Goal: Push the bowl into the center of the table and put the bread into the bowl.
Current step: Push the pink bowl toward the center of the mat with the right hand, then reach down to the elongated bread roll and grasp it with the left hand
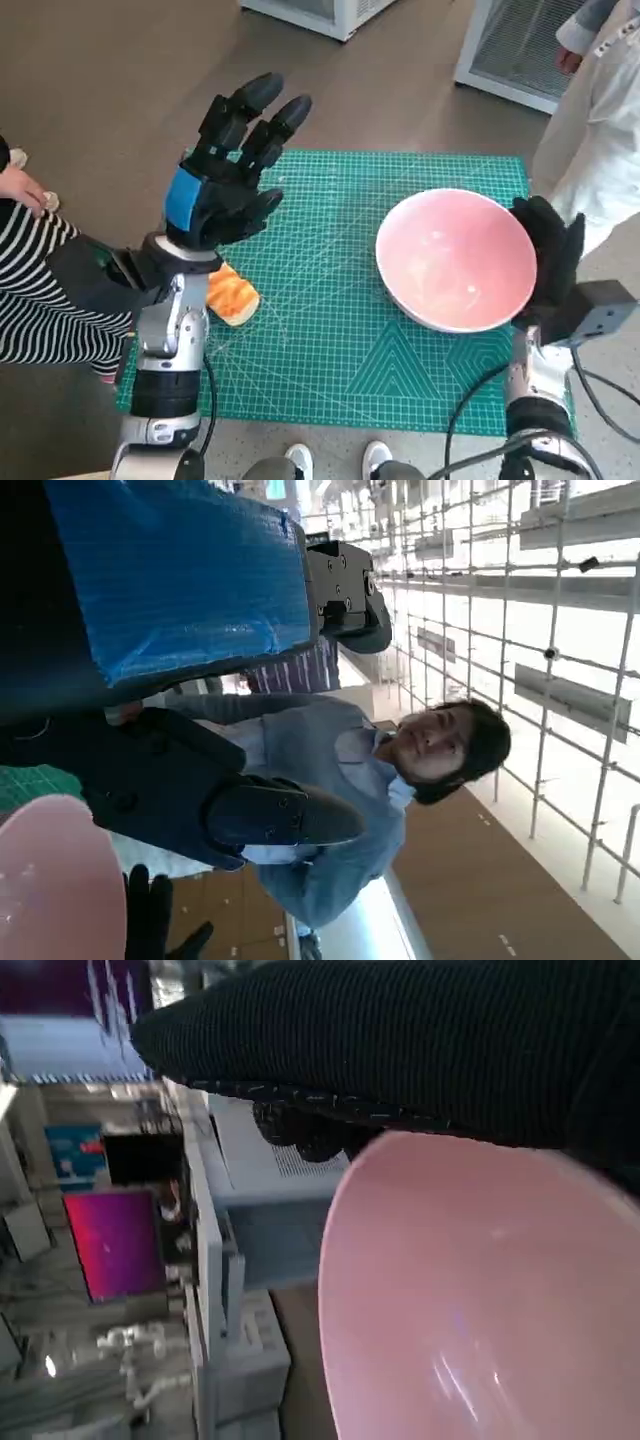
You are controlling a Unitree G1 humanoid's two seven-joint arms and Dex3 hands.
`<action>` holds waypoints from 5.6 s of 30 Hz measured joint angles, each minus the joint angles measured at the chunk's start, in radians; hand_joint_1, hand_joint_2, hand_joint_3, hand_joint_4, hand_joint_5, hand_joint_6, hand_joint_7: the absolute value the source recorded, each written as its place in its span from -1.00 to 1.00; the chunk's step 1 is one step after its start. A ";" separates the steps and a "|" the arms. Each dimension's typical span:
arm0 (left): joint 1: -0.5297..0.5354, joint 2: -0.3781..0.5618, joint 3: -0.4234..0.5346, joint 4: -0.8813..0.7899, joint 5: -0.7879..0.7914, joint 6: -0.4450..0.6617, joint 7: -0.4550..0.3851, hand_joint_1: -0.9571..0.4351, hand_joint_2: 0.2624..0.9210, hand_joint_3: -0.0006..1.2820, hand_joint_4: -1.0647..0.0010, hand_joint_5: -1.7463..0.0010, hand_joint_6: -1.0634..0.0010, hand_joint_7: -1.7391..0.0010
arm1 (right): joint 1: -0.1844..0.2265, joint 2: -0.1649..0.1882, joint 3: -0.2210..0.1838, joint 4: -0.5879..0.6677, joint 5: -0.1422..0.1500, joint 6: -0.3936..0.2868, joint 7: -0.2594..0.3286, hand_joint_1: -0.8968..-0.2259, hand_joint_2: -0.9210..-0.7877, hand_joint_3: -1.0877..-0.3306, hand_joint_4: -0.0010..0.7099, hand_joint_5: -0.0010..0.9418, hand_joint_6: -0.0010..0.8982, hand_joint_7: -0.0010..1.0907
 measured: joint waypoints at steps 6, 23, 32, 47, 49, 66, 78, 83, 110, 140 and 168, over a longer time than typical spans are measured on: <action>0.022 0.005 0.006 -0.025 0.001 0.007 0.011 -0.27 1.00 -0.57 0.57 0.86 0.99 0.33 | -0.029 0.008 0.018 0.009 -0.006 0.015 0.000 -0.22 -1.00 -0.19 -0.80 -1.00 -0.86 -0.33; 0.064 0.026 0.010 -0.069 0.015 0.015 0.053 -0.27 1.00 -0.58 0.50 0.91 0.91 0.38 | -0.083 0.072 0.049 0.025 -0.006 0.039 0.021 -0.25 -1.00 -0.23 -0.84 -1.00 -0.89 -0.35; 0.067 0.028 0.009 -0.072 0.039 0.015 0.069 -0.28 1.00 -0.58 0.52 0.93 0.92 0.39 | -0.111 0.096 0.060 0.042 -0.007 0.055 0.033 -0.24 -1.00 -0.25 -0.86 -1.00 -0.92 -0.36; 0.073 0.030 0.006 -0.072 0.049 0.009 0.069 -0.29 1.00 -0.57 0.52 0.95 0.93 0.42 | -0.171 0.113 0.076 0.060 -0.007 0.088 0.036 -0.21 -1.00 -0.25 -0.87 -1.00 -0.94 -0.38; 0.074 0.030 0.006 -0.071 0.049 0.009 0.068 -0.29 1.00 -0.57 0.52 0.95 0.93 0.42 | -0.178 0.114 0.076 0.063 -0.007 0.091 0.036 -0.22 -1.00 -0.25 -0.86 -1.00 -0.94 -0.39; 0.074 0.037 0.015 -0.070 0.045 0.009 0.060 -0.31 1.00 -0.57 0.51 0.96 0.92 0.43 | -0.179 0.045 0.049 -0.028 0.010 0.099 0.091 -0.22 -1.00 -0.20 -0.86 -0.99 -0.92 -0.36; 0.067 0.071 0.032 -0.069 0.031 0.014 0.038 -0.35 1.00 -0.60 0.51 0.97 0.89 0.43 | -0.094 0.021 0.058 -0.331 0.022 0.014 0.082 -0.27 -1.00 -0.01 -0.81 -0.98 -0.88 -0.33; 0.034 0.134 0.045 -0.041 0.052 -0.010 0.009 -0.39 1.00 -0.61 0.51 0.98 0.86 0.43 | -0.014 0.005 0.093 -0.504 -0.001 0.007 0.091 -0.33 -1.00 0.02 -0.79 -0.98 -0.87 -0.32; -0.266 0.638 -0.174 0.461 0.612 -0.477 -0.143 -0.32 0.44 -1.00 0.46 1.00 0.28 0.84 | 0.150 -0.008 0.196 -0.985 -0.046 0.120 0.105 -0.47 -1.00 0.04 -0.60 -0.94 -0.83 -0.24; -0.248 0.652 -0.403 0.490 0.758 -0.472 -0.212 0.01 0.32 -1.00 0.43 1.00 0.09 0.98 | 0.167 0.008 0.206 -0.982 -0.040 0.140 0.090 -0.43 -1.00 0.05 -0.55 -0.96 -0.83 -0.20; -0.257 0.563 -0.523 0.703 0.877 -0.437 -0.178 0.22 0.42 -0.99 0.43 0.99 0.13 0.99 | 0.183 0.012 0.206 -0.984 -0.038 0.147 0.090 -0.39 -1.00 0.06 -0.53 -0.97 -0.84 -0.19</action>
